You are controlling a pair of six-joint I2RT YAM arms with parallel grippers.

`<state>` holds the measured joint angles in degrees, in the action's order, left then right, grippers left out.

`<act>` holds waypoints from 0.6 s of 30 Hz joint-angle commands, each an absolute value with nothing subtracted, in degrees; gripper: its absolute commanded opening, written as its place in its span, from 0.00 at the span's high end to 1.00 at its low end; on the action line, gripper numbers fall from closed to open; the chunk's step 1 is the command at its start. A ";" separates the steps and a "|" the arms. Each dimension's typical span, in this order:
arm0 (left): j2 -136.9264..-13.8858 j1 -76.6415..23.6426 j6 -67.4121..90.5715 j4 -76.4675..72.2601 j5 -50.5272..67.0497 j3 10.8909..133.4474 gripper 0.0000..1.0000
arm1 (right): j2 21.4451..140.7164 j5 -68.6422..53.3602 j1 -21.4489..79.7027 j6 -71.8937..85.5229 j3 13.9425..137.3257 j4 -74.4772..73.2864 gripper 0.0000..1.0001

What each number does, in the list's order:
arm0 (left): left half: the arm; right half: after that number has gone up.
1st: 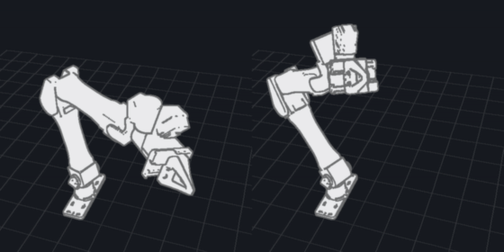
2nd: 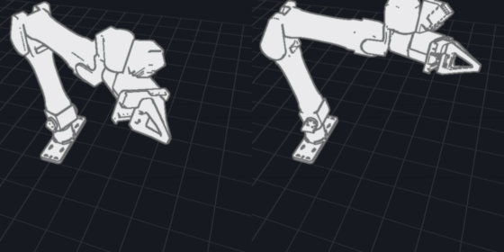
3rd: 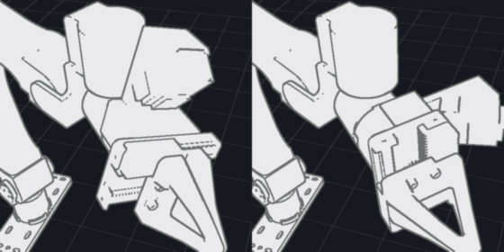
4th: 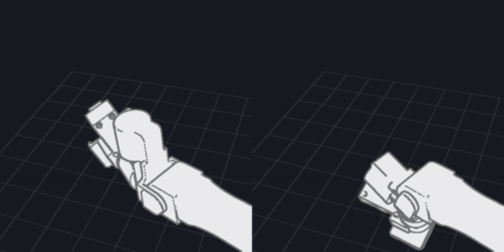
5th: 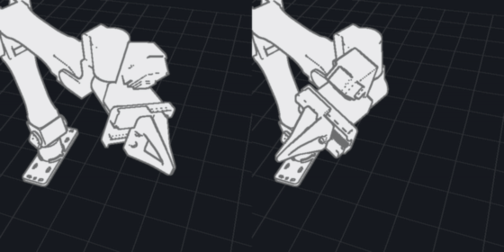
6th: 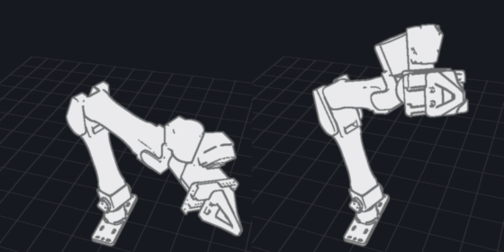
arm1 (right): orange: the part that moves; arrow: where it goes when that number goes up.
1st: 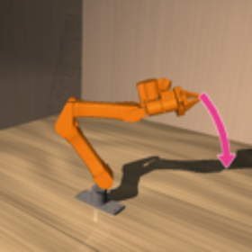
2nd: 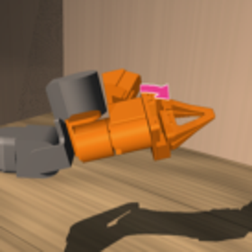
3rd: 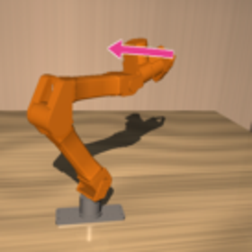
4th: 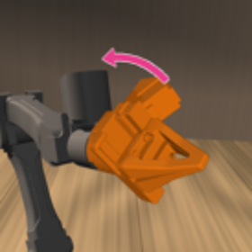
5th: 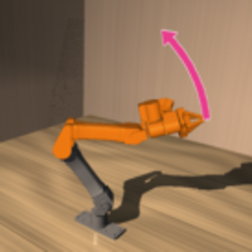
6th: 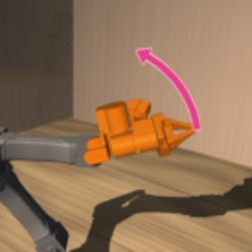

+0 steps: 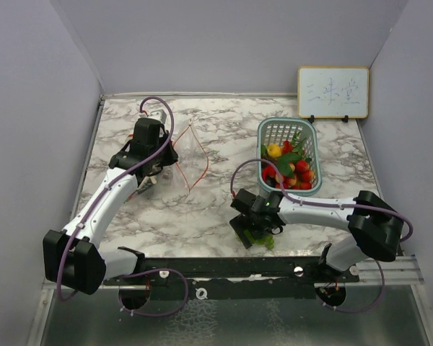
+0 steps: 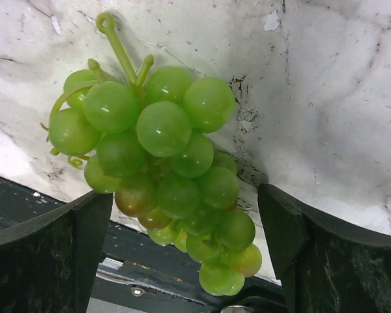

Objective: Place the food in the zip-top bag and seal the zipper
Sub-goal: Pick up the fake fruit from the center of the board.

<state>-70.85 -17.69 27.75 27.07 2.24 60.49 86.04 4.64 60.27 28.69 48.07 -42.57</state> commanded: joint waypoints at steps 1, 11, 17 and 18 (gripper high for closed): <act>-69.52 -17.41 28.01 26.12 3.61 60.49 1.00 | 86.41 3.19 59.55 28.18 46.59 -35.90 0.11; -69.44 -17.42 28.33 25.51 4.16 60.43 1.00 | 81.60 9.47 59.58 24.73 59.49 -40.44 0.98; -69.87 -17.42 28.82 24.96 6.05 60.15 1.00 | 78.95 5.73 59.09 21.21 74.16 -31.41 0.98; -69.81 -17.46 29.16 24.58 6.47 60.00 1.00 | 79.25 4.24 58.61 21.11 74.92 -28.28 0.98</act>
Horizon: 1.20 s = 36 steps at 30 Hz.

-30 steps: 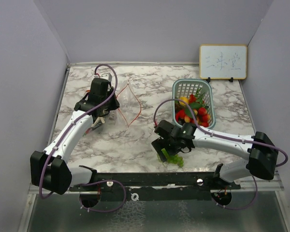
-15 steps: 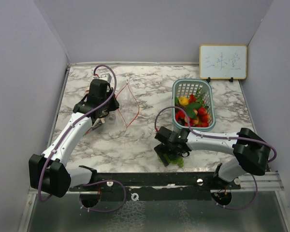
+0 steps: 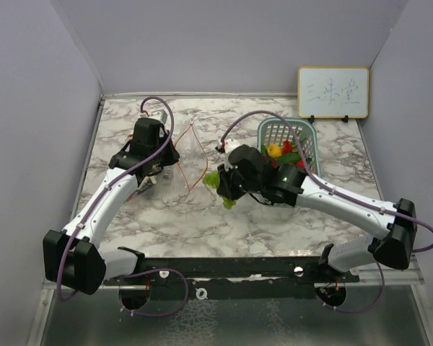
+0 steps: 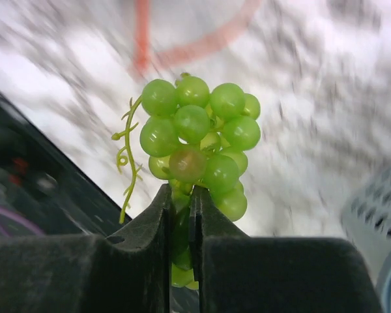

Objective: Place the food in the zip-top bag and seal the zipper
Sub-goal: Pick up the fake fruit from the center of the board, then place the fake fruit in the zipper food storage bag.

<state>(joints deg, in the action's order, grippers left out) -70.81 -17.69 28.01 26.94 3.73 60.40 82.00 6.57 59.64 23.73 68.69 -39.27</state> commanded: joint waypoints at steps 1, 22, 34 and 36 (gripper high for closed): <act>-69.72 -17.41 29.36 24.29 6.95 59.83 1.00 | 79.76 2.64 58.01 21.22 75.12 -24.95 0.98; -64.15 -17.43 54.18 4.14 29.46 46.86 1.00 | 99.28 -5.21 45.79 32.55 77.53 9.02 0.98; -67.88 -17.29 52.93 5.16 28.05 52.30 1.00 | 98.03 15.74 45.97 20.66 82.77 -24.10 0.41; -68.67 -17.23 52.85 5.36 27.82 52.65 1.00 | 97.79 19.68 45.97 19.55 84.20 -28.44 0.34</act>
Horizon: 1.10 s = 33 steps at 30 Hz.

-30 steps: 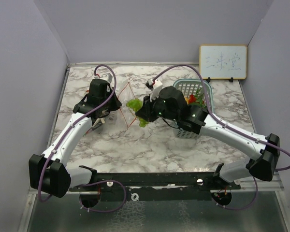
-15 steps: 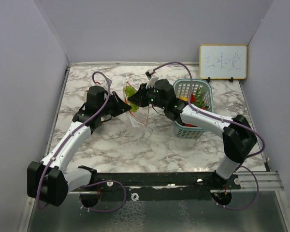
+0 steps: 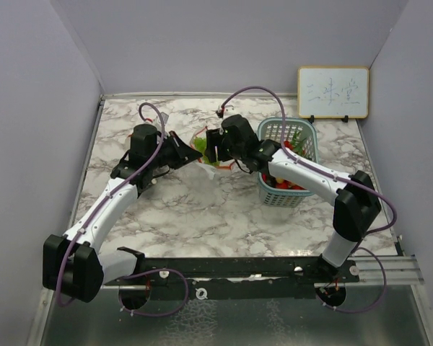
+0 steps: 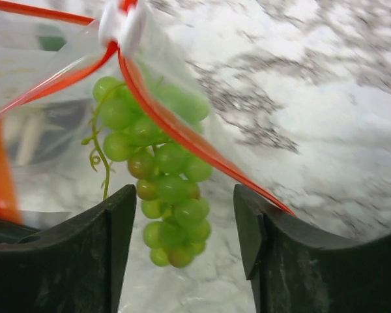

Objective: Place the food in the zip-top bag and seal the zipper
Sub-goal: Place the fake fruit in the zipper food storage bag, then pick up the fake fruit from the bin.

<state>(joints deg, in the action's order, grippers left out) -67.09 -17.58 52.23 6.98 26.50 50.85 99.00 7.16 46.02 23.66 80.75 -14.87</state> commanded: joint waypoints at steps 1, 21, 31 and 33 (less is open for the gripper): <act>-69.03 -17.27 52.54 5.65 27.46 52.83 1.00 | 97.71 21.13 45.97 19.19 85.29 -30.84 0.30; -73.73 -17.23 47.98 6.43 27.71 51.92 1.00 | 86.17 26.91 32.08 32.44 87.74 -64.91 0.00; -73.95 -17.25 47.34 6.12 29.18 51.20 1.00 | 83.69 24.79 28.30 32.33 80.59 -66.66 0.00; -74.09 -17.23 47.35 6.08 29.24 50.99 1.00 | 83.25 23.54 28.30 32.07 78.06 -65.12 0.00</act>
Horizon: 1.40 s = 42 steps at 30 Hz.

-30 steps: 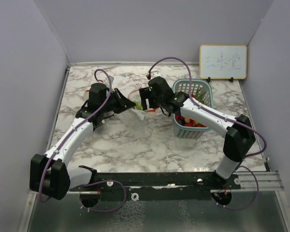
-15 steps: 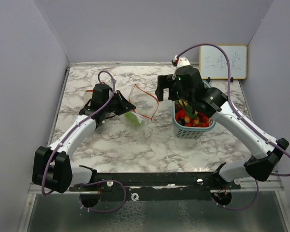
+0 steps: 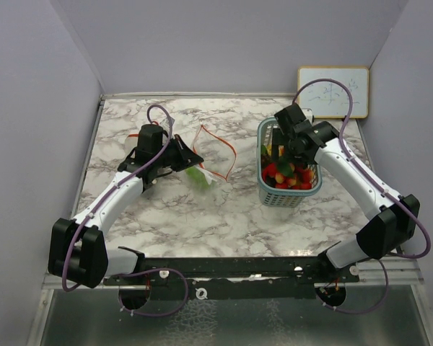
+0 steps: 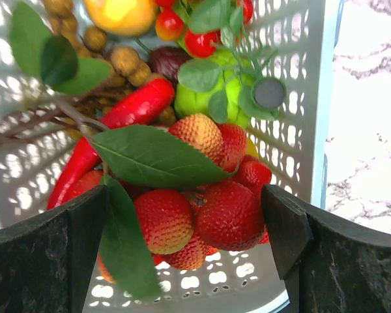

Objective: Place the food in the zip-top bag and seal the zipper
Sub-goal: Pick up the fake fruit from the bin, then place the fake fruit in the zipper food storage bag.

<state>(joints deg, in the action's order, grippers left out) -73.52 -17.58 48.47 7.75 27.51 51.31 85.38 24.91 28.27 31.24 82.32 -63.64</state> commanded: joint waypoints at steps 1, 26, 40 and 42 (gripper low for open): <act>-74.17 -17.25 47.29 6.09 29.19 50.85 1.00 | 83.26 23.00 28.28 32.00 76.83 -64.25 0.00; -73.37 -16.82 46.79 7.13 29.50 50.72 1.00 | 79.57 2.97 28.30 17.76 100.23 -55.10 0.98; -72.84 -16.70 46.74 7.51 29.86 51.35 1.00 | 75.12 -46.82 28.30 40.98 76.22 6.59 0.98; -72.57 -16.65 46.75 7.52 30.11 51.32 1.00 | 77.00 -47.35 28.38 43.56 73.77 13.23 0.98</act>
